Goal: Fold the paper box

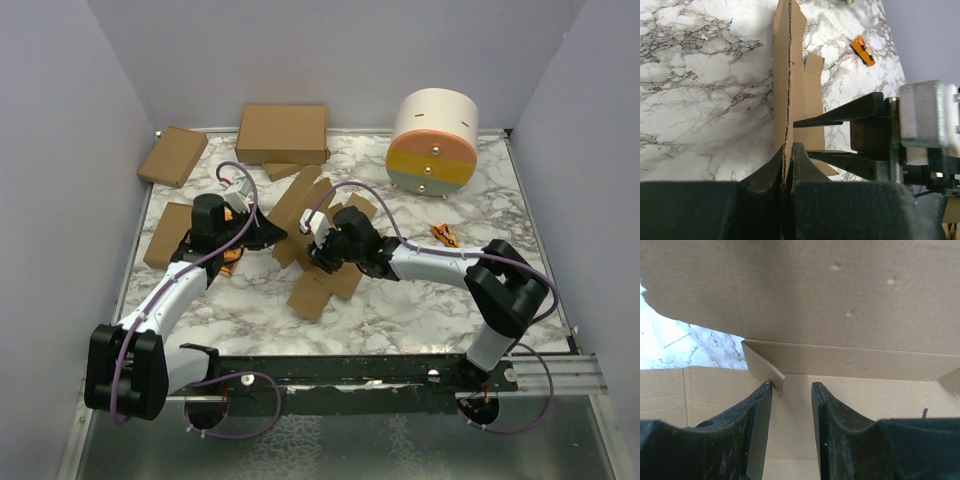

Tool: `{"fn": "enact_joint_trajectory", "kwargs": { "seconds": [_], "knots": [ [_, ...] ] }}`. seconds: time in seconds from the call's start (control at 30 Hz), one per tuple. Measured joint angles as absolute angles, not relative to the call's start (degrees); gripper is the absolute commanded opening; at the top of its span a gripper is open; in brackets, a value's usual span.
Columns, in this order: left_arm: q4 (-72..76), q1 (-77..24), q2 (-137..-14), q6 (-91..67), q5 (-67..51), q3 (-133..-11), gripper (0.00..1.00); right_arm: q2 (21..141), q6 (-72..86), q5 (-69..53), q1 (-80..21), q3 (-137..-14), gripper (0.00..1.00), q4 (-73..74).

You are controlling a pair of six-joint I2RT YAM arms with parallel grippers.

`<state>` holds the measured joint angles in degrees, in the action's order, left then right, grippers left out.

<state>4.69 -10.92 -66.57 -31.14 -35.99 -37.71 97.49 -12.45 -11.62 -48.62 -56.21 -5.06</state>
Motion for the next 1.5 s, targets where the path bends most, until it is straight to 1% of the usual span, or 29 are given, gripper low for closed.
{"fn": "enact_joint_trajectory", "kwargs": {
  "seconds": [0.27,0.53,0.67,0.83,1.07,1.33,1.43,1.5],
  "knots": [
    [5.98,-10.92,-67.77,-31.70,-37.15,-37.71,0.00,101.41,-11.31,-9.65,-48.66,-56.38,0.36,-4.47],
    [6.81,-10.92,-68.42,-31.79,-37.78,-37.71,0.00,101.43,-9.89,-8.19,-48.66,-56.40,0.35,-4.58],
    [6.92,-10.92,-68.58,-31.79,-38.04,-37.71,0.00,100.77,-9.63,-8.32,-48.66,-56.42,0.30,-4.62],
    [7.01,-10.92,-69.06,-31.81,-38.20,-37.71,0.00,100.68,-9.30,-8.43,-48.66,-57.08,0.30,-4.54],
    [7.05,-10.92,-69.14,-31.88,-38.33,-37.71,0.00,101.41,-8.32,-8.58,-48.69,-59.72,0.23,-4.51],
    [7.01,-10.94,-69.14,-32.01,-38.39,-37.71,0.00,104.16,-7.22,-9.89,-48.69,-60.90,0.23,-4.34],
    [7.01,-10.92,-69.14,-32.01,-38.44,-37.71,0.00,104.38,-7.11,-10.31,-48.69,-60.90,0.24,-4.14],
    [6.98,-10.92,-69.14,-31.97,-38.44,-37.71,0.00,104.38,-7.14,-10.61,-48.66,-60.90,0.26,-4.16]
  ]
}}
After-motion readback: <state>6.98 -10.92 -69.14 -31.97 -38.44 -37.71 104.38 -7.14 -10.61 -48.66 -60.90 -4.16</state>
